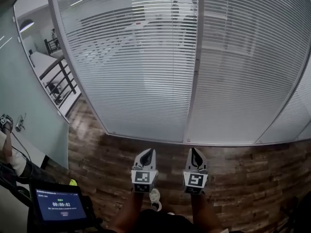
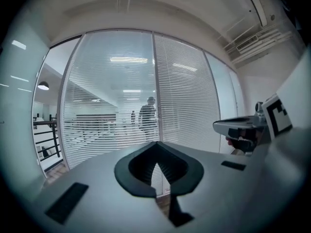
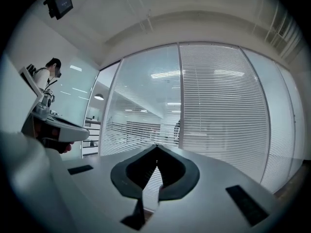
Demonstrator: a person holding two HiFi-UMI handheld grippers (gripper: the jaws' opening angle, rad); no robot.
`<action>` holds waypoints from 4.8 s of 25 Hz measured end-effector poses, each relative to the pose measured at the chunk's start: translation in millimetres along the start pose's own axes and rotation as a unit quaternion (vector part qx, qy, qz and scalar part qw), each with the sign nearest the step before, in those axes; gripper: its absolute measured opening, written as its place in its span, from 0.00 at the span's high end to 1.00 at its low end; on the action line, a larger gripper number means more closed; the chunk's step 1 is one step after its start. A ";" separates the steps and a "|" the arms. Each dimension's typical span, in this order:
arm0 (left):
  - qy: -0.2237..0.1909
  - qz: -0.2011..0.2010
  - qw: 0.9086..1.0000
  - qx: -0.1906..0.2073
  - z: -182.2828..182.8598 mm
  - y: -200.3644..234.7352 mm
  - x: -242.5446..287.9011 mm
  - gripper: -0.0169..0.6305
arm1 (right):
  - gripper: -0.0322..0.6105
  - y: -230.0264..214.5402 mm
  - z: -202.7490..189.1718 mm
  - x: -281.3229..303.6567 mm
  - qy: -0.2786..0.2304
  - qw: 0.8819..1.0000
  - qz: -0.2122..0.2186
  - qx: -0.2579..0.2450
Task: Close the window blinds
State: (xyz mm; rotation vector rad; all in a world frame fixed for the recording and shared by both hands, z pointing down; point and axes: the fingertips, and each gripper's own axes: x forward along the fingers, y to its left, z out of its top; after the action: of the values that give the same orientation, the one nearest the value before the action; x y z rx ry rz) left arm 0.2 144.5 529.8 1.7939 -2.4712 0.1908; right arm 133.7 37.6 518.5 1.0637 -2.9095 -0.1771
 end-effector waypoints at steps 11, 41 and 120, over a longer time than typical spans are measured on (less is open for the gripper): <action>0.014 -0.011 0.998 -0.060 5.3 39.0 77.0 0.97 | 0.95 -9.8 -6.8 78.9 0.014 1.000 0.002 -0.004; -0.024 -0.067 0.997 0.030 45.3 114.8 237.5 0.97 | 0.95 2.0 -0.7 261.8 0.023 0.999 -0.027 -0.009; -0.066 -0.117 0.990 0.035 127.7 109.9 500.5 0.97 | 0.76 -198.3 69.7 498.4 -0.024 0.995 -0.099 -0.012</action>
State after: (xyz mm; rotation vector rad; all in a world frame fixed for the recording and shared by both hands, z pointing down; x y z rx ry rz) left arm -258.7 -311.5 467.4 2.1740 -2.3350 0.1483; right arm -125.5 -427.7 424.0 1.3616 -2.8316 -0.2465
